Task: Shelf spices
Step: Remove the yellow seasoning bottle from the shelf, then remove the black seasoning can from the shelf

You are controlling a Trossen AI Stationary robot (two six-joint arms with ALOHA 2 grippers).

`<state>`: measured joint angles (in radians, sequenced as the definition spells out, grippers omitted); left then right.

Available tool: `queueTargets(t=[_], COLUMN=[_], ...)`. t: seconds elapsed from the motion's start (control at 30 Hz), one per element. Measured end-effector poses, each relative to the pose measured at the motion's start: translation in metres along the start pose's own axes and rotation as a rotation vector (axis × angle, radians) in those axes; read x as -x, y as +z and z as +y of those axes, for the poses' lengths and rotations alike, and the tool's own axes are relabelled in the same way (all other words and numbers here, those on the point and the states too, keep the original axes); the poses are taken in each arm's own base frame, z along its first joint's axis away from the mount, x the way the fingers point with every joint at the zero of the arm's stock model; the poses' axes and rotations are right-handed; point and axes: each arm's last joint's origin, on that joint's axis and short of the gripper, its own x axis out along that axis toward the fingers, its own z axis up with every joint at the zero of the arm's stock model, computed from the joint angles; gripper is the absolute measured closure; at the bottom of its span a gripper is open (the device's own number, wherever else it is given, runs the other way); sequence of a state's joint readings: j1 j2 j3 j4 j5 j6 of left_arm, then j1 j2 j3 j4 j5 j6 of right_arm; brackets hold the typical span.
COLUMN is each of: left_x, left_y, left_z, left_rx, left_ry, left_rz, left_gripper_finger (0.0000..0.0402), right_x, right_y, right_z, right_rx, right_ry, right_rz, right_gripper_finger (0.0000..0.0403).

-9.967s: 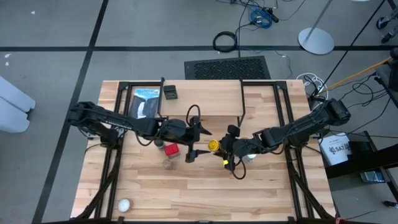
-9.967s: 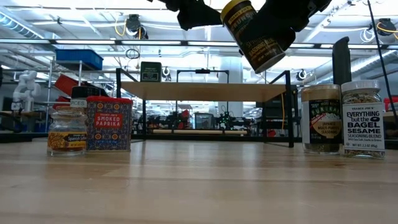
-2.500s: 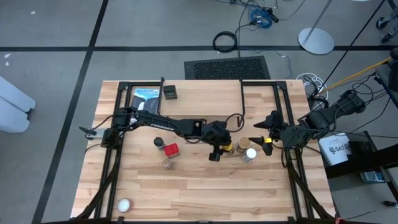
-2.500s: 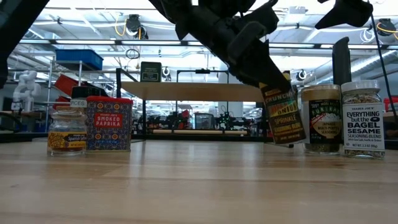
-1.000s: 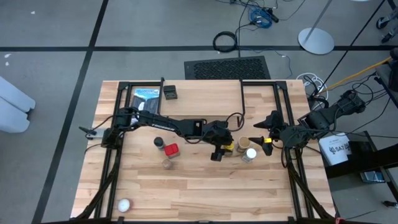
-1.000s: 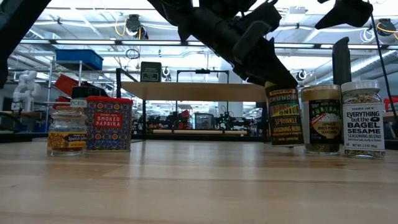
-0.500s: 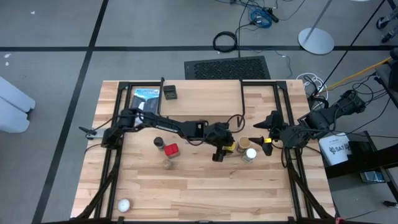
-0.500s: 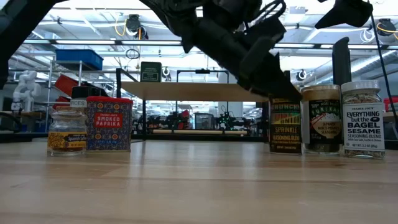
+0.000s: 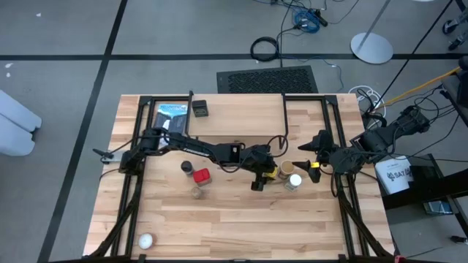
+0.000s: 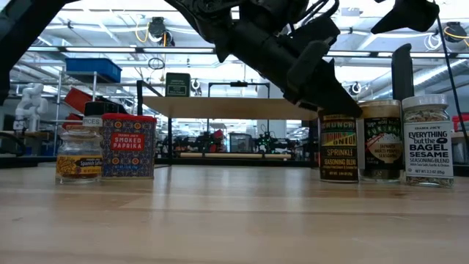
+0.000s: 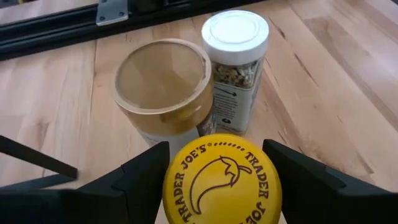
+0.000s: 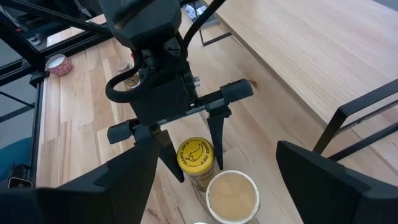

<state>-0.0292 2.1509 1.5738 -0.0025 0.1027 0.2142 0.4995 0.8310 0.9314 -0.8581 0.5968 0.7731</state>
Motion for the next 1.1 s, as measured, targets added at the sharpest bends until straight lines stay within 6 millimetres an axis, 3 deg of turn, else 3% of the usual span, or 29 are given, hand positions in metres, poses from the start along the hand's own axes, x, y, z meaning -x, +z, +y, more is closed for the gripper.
queueTargets(t=[0.67, 0.93, 1.1], left_x=[0.004, 0.029, 0.062], left_y=[0.009, 0.03, 0.048], left_z=[0.001, 0.004, 0.005], left_rx=[0.018, 0.013, 0.016], left_ry=[-0.012, -0.001, 0.023], left_rz=[-0.063, -0.112, -0.1], left_gripper_finger=[0.0136, 0.0136, 0.0136], right_x=[0.0, 0.0, -0.001], right_y=[0.0, 0.0, 0.002], right_z=[0.0, 0.0, 0.002], right_rx=[0.001, 0.0, 0.005], right_ry=[-0.001, 0.0, 0.008], right_rz=[0.001, -0.001, -0.02], right_gripper_finger=[0.0089, 0.0089, 0.0089])
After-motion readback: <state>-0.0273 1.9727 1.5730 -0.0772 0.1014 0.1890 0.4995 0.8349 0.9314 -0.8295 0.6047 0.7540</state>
